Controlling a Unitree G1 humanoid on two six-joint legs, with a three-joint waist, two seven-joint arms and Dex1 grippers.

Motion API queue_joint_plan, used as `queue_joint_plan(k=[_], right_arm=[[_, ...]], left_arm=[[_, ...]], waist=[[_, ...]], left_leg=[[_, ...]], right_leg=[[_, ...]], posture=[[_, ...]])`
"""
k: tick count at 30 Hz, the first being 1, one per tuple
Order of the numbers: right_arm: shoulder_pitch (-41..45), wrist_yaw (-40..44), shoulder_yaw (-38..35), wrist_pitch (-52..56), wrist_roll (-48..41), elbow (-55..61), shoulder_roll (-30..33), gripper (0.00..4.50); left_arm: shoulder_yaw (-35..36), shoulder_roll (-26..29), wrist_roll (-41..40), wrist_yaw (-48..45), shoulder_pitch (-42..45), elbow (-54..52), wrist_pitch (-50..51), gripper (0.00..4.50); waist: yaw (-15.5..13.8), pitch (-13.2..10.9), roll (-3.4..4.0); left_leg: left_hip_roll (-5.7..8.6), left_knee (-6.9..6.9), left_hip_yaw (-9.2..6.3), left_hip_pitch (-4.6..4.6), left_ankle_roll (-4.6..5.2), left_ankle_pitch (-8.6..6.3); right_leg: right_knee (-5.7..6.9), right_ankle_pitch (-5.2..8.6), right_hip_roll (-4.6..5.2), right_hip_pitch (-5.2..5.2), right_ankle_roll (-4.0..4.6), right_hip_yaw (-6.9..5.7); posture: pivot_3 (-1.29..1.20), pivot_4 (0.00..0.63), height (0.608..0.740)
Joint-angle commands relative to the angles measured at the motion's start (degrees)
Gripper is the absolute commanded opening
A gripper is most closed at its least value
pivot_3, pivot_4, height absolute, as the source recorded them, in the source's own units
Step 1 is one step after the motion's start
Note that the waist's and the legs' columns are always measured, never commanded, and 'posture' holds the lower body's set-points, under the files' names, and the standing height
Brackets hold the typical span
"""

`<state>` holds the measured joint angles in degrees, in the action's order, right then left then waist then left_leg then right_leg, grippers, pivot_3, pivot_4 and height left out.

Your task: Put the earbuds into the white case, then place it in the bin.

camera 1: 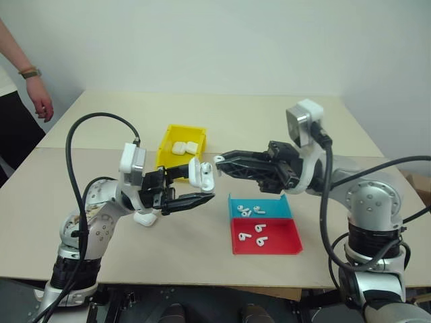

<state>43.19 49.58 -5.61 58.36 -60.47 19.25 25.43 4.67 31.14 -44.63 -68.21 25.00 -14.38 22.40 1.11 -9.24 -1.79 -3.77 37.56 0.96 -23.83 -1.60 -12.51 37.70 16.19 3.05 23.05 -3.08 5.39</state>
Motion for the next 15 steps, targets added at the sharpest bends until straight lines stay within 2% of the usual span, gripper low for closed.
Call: queue_joint_plan(k=[1,15], right_arm=[[0.0,-0.3,0.7,-2.3,0.1,2.0,0.0,0.62],[-0.4,-1.6,4.9,-4.3,2.2,2.5,-1.4,0.62]], left_arm=[[0.5,-0.2,-0.1,0.2,1.1,-0.8,-1.1,2.78],[0.5,-0.2,0.3,0.1,1.4,-0.9,-1.2,2.78]], waist=[[0.0,0.0,0.00],[0.0,0.0,0.00]], left_leg=[[0.00,0.00,0.00,0.00,0.00,0.00],[0.00,0.00,-0.01,-0.01,0.00,0.00]], right_leg=[[0.00,0.00,0.00,0.00,0.00,0.00],[-0.01,0.00,0.00,0.01,0.00,-0.01]], posture=[[0.00,0.150,0.740],[0.00,0.150,0.740]])
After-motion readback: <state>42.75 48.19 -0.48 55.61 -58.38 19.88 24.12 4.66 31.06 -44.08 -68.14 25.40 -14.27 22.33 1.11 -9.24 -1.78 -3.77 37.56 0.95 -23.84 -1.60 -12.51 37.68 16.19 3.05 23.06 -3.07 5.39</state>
